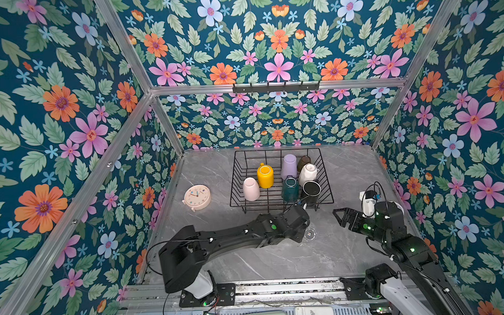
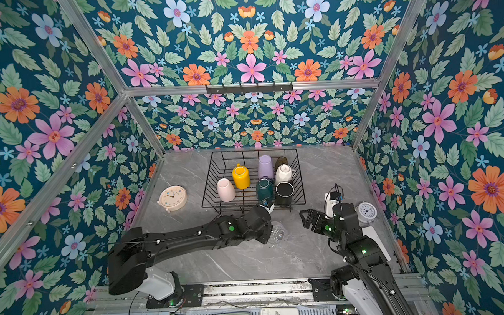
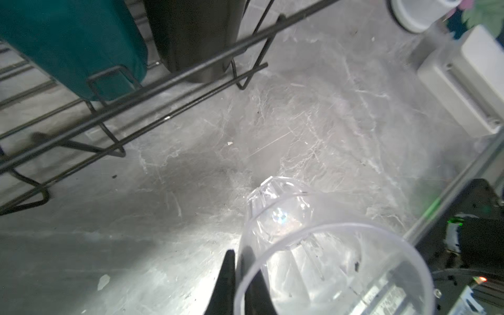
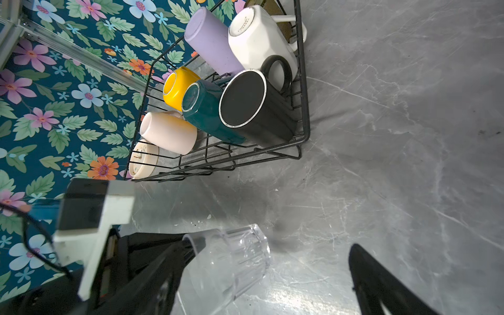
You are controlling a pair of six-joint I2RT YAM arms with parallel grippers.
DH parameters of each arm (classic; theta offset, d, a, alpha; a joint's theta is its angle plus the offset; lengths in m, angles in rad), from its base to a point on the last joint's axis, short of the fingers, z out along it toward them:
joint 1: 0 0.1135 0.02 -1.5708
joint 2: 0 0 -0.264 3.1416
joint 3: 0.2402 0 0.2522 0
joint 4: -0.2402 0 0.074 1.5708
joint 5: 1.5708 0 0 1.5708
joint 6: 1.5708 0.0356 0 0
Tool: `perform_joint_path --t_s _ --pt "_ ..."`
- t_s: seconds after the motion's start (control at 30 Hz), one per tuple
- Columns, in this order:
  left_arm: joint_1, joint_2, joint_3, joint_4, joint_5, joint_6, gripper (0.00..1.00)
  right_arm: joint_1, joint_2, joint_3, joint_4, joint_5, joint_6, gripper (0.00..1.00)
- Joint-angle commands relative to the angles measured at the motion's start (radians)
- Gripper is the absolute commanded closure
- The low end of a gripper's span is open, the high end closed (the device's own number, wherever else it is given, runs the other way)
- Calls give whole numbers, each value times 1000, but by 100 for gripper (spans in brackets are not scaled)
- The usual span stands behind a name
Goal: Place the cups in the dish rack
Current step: 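Close the left gripper on the clear cup's rim and lift it toward the rack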
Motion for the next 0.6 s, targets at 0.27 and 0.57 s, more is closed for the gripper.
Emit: perform_joint_path --t_s 0.27,0.57 --pt "305 -407 -324 435 373 -53 100 1 4 -19 322 -367 36 7" --pt "518 -499 -516 917 717 -317 100 1 62 -51 566 -538 130 7"
